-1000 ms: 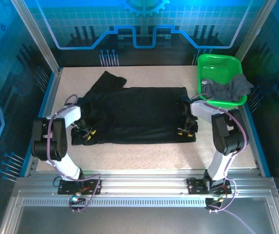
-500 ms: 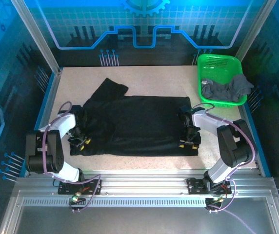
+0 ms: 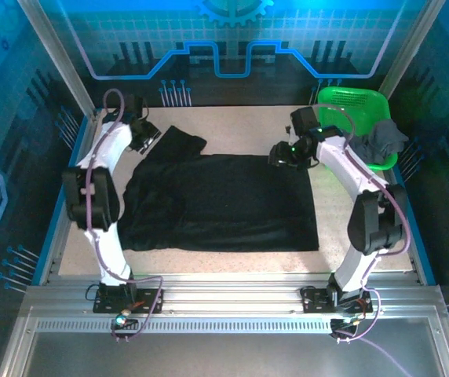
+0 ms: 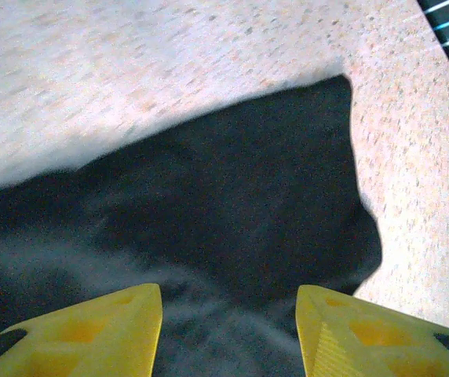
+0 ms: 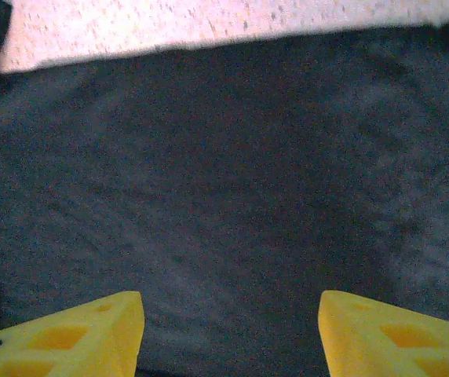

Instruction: Fold and stack the t-shirts

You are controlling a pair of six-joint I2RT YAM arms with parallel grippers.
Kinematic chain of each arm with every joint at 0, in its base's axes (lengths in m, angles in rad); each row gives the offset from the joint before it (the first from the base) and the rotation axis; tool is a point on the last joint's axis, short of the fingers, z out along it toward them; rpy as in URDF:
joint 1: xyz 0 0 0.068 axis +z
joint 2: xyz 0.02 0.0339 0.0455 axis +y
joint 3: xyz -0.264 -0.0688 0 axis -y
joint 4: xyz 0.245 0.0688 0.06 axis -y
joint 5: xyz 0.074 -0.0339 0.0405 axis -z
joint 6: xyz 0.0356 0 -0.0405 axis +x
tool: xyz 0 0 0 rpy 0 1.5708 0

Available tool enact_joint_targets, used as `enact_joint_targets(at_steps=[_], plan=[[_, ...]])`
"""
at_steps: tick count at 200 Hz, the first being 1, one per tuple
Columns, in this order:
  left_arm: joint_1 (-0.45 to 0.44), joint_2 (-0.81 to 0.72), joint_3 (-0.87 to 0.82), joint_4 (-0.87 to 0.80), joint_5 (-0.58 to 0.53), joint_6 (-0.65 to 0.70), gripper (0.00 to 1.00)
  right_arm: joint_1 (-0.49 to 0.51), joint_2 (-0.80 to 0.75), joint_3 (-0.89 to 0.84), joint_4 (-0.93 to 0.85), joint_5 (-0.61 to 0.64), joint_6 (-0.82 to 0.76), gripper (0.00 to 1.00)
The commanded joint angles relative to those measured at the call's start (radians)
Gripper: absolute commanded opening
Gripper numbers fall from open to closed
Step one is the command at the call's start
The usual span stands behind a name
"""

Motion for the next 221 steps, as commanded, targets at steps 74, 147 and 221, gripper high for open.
enact_joint_targets(at_steps=[74,147,221], plan=[[0.01,0.545,0.55,0.229,-0.003,0.103,0.55,0.02,-0.008,0.038,-0.047,-0.04,0.037,0.61],[-0.066,0.711,0.794,-0.009,-0.085,0.127,0.59,0.002,-0.087,-0.09,-0.012,-0.047,0.055,0.61],[-0.066,0.815,0.942,-0.378,-0.078,0.049,0.35,-0.021,-0.064,-0.071,0.021,-0.094,0.064,0.61]])
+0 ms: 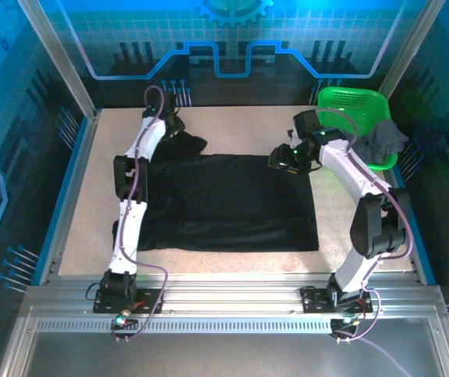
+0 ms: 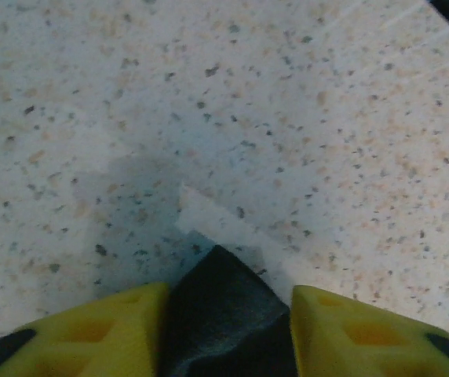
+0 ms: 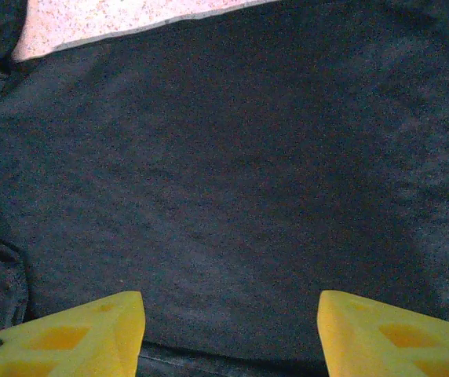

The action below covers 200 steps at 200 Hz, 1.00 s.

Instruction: Fold and stack the t-shirts

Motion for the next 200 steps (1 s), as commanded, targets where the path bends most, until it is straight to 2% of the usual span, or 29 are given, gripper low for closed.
enact_joint_targets(at_steps=[1,32,42,60,76,97,148,167,200], plan=[[0.024,0.098,0.084,-0.245,0.044,-0.047,0.34,-0.014,0.006,0.021,0.013,-0.031,0.01,0.6],[0.025,0.05,0.027,-0.229,0.04,-0.048,0.0,-0.024,0.032,0.048,-0.022,0.015,0.016,0.58],[0.025,0.023,0.017,-0.215,0.026,-0.049,0.0,-0.034,0.049,0.064,-0.048,0.065,0.036,0.55],[0.017,-0.049,0.006,-0.183,0.004,-0.035,0.0,-0.04,0.112,0.127,-0.116,0.229,0.09,0.53],[0.008,-0.137,-0.048,-0.139,-0.016,-0.016,0.0,-0.029,0.206,0.22,-0.179,0.381,0.142,0.53],[0.011,-0.236,-0.152,-0.092,-0.001,-0.038,0.0,-0.015,0.351,0.358,-0.235,0.502,0.193,0.53],[0.014,-0.327,-0.259,-0.071,0.094,-0.062,0.0,-0.047,0.635,0.65,-0.243,0.558,0.194,0.55],[0.009,-0.357,-0.29,-0.061,0.113,-0.063,0.0,-0.059,0.736,0.77,-0.316,0.577,0.195,0.56],[0.007,-0.415,-0.369,-0.041,0.133,-0.06,0.0,-0.066,0.773,0.79,-0.361,0.591,0.241,0.56]])
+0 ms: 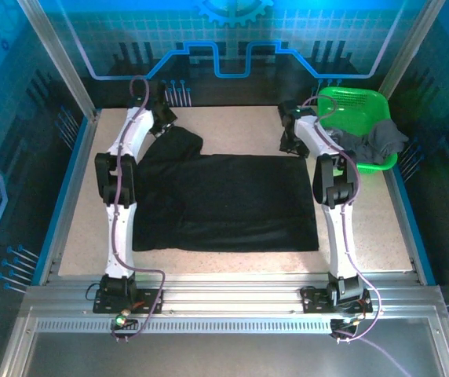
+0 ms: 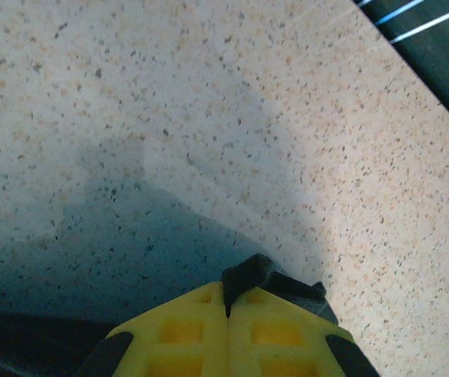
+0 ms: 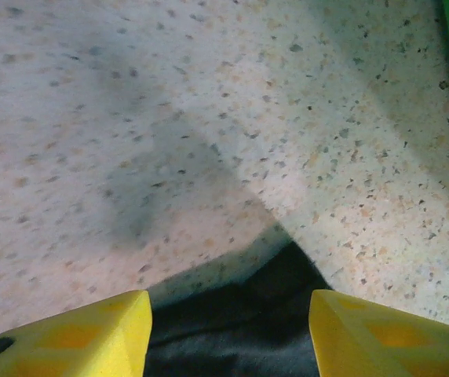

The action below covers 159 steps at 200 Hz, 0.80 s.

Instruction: Fold and stack the t-shirts

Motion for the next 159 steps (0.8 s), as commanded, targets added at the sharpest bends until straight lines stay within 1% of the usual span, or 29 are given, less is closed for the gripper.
enact_joint_targets(at_steps=[1,37,63,92,101,116,140,159], plan=[[-0.006,-0.07,-0.054,0.009,0.043,-0.009,0.0,-0.014,0.019,0.031,-0.103,0.055,0.058,0.56],[-0.006,-0.098,-0.087,0.012,0.054,0.006,0.0,-0.032,0.002,-0.04,-0.078,0.039,0.098,0.56],[-0.006,-0.103,-0.081,0.014,0.071,0.011,0.0,-0.05,0.031,-0.033,-0.031,-0.007,0.063,0.52],[-0.006,-0.111,-0.077,0.0,0.069,0.026,0.0,-0.057,0.051,-0.006,-0.041,-0.014,0.042,0.41],[-0.007,-0.117,-0.077,-0.005,0.068,0.032,0.0,-0.057,0.049,-0.012,-0.037,-0.022,0.033,0.36],[-0.006,-0.13,-0.082,-0.015,0.065,0.042,0.0,-0.053,0.04,-0.024,-0.039,-0.026,0.021,0.24],[-0.007,-0.169,-0.121,-0.02,0.055,0.055,0.0,-0.04,-0.01,-0.082,-0.006,-0.011,-0.003,0.0],[-0.007,-0.23,-0.201,-0.012,0.041,0.057,0.0,-0.026,-0.08,-0.15,0.06,-0.009,-0.039,0.0]])
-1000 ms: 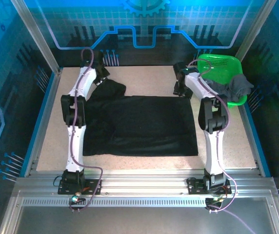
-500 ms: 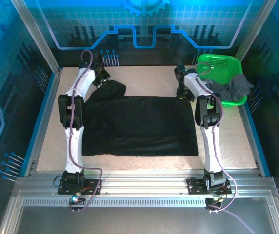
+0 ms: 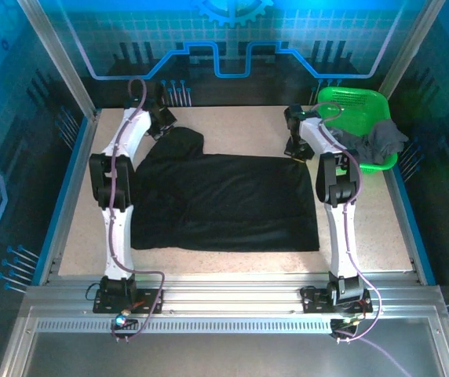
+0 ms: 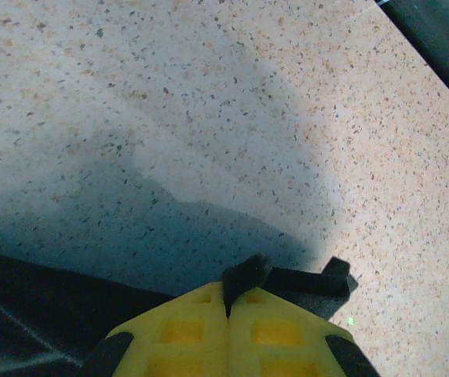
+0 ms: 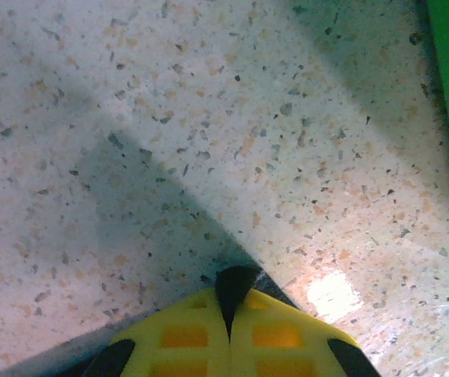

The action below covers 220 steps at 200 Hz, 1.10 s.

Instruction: Fold and stack the t-shirts

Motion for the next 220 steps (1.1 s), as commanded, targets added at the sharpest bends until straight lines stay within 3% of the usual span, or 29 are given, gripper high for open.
enact_joint_targets(at_steps=[1,30,82,140,177,220], plan=[[-0.007,-0.12,-0.079,-0.018,-0.007,0.032,0.0,0.014,-0.075,-0.08,0.054,0.012,-0.047,0.0],[-0.007,-0.267,-0.285,0.039,-0.01,0.018,0.0,0.042,-0.225,-0.21,0.18,-0.003,-0.117,0.0],[0.004,-0.522,-0.57,0.107,-0.01,-0.01,0.0,0.072,-0.419,-0.399,0.256,-0.047,-0.156,0.0],[0.012,-0.81,-0.77,0.023,-0.153,0.017,0.0,0.082,-0.639,-0.686,0.335,-0.046,-0.204,0.0],[0.021,-0.993,-0.965,-0.004,-0.155,0.027,0.0,0.08,-0.769,-0.859,0.35,-0.063,-0.194,0.0],[0.021,-1.121,-1.204,-0.026,-0.134,-0.042,0.0,0.069,-0.816,-1.024,0.362,-0.099,-0.19,0.0]])
